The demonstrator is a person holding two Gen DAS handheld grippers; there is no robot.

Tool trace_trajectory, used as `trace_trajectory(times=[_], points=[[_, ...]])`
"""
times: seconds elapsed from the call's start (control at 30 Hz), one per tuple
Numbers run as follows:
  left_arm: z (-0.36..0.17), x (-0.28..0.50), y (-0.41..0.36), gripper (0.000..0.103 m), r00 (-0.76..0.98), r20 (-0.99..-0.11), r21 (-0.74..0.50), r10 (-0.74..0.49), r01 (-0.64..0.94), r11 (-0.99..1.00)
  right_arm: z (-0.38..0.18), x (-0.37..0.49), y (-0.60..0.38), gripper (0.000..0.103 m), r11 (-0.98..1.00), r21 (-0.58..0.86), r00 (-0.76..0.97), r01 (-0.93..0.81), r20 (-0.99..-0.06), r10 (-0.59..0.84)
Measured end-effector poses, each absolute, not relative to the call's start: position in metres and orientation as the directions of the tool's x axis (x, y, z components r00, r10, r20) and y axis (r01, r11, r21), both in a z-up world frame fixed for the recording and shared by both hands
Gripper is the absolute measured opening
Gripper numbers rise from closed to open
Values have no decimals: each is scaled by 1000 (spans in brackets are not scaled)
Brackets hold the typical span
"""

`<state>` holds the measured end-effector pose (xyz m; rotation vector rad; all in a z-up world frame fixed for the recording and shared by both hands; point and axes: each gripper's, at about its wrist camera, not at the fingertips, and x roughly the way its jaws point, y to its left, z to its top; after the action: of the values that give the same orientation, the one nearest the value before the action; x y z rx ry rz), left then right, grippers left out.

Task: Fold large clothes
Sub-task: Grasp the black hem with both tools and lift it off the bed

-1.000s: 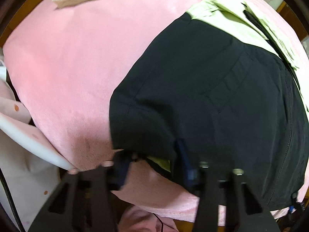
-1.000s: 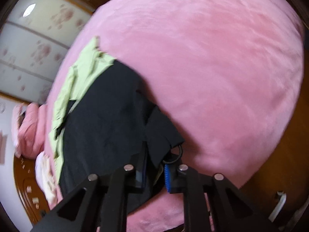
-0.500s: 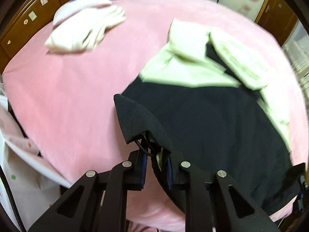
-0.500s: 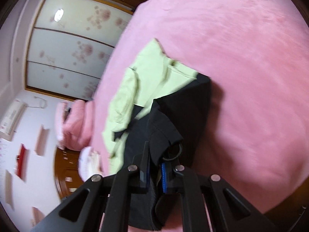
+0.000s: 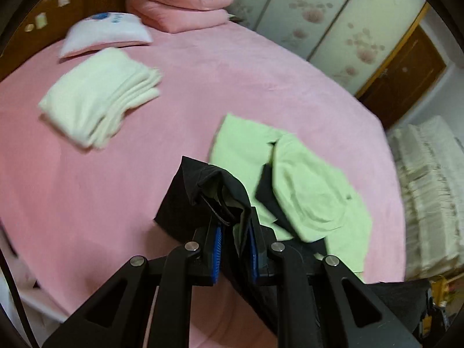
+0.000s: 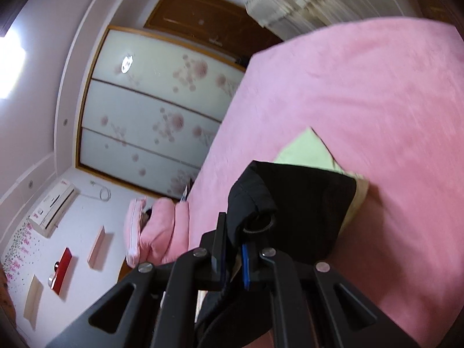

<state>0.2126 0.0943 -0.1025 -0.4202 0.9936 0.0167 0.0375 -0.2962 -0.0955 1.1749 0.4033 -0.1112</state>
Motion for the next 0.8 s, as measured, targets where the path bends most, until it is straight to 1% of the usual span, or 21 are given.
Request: trace_trajectory(times=[0.07, 0.13, 0.27, 0.43, 0.6, 0.7, 0.8], points=[[-94, 234, 100, 13, 577, -784, -392, -229, -174, 904, -87, 54, -298, 7, 406, 863, 924, 300, -368, 100], [-91, 258, 100, 13, 592, -765, -408, -253, -142, 902, -82, 71, -299, 7, 435, 852, 929, 291, -359, 83], [-91, 297, 90, 13, 623, -743, -395, -246, -112, 912, -84, 106, -301, 7, 450, 853, 944, 265, -325, 58], [-97, 346, 71, 13, 623, -754, -356, -208, -122, 926, -98, 148, -316, 7, 401, 879, 952, 259, -301, 46], [-110, 392, 51, 13, 593, -789, -312, -159, -164, 936, -114, 184, -335, 7, 393, 859, 932, 328, -363, 15], [-117, 416, 36, 13, 577, -811, -247, -101, -180, 952, -125, 204, -347, 7, 367, 857, 919, 362, -394, 13], [-127, 437, 23, 13, 550, -833, -190, -55, -191, 963, -130, 228, -355, 7, 403, 819, 894, 409, -448, 3]])
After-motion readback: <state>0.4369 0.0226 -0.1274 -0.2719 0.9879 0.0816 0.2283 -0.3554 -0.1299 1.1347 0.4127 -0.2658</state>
